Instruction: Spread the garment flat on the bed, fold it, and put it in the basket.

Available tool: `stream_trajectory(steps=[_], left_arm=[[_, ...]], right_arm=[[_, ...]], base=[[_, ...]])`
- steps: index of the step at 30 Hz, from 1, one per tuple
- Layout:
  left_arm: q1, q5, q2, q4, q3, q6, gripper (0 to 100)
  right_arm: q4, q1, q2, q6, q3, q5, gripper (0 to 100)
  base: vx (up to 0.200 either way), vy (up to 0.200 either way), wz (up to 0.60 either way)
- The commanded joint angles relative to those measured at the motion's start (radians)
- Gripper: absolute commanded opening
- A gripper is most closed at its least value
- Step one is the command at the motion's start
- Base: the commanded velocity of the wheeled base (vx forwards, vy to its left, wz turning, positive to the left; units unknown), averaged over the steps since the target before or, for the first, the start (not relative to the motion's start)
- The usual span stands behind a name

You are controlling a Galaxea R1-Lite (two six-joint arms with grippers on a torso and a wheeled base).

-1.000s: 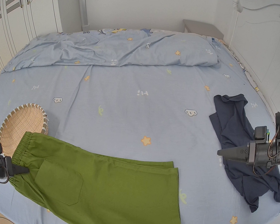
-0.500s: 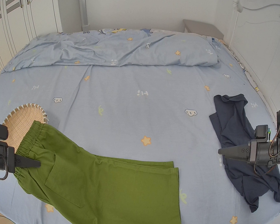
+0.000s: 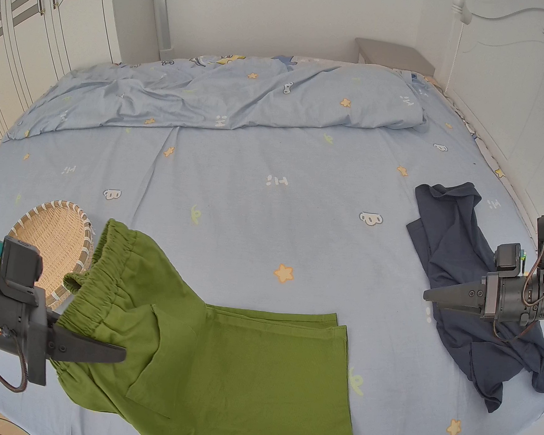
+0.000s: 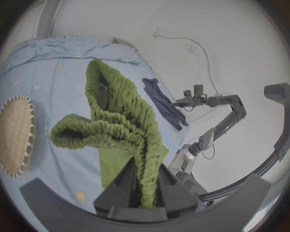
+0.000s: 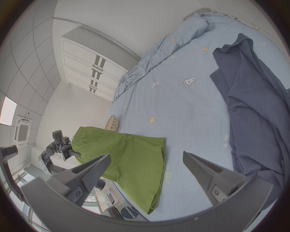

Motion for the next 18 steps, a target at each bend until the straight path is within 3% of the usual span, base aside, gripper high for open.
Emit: stream_trajectory(steps=[1,3,9,18], left_arm=[[-0.138,0.068,0.094,-0.059,-0.012,-0.018,0],[-0.204,0.140,0.153,-0.105,-0.015,-0.044,0],[-0.348,0.258,0.240,-0.137,-0.061,-0.120,0],[-0.456,0.344,0.312,-0.156,-0.059,-0.136,0]], right_arm=[[0.000,0.000,0.001,0.001,0.001,-0.001,100],[0.000,0.000,0.001,0.001,0.001,-0.001,100],[0.000,0.000,0.005,0.001,0.003,-0.001,100],[-0.002,0.000,0.010,-0.001,0.003,-0.004,100]], base=[[0.000,0.000,0.00],[0.000,0.000,0.00],[0.000,0.000,0.00],[0.000,0.000,0.00]])
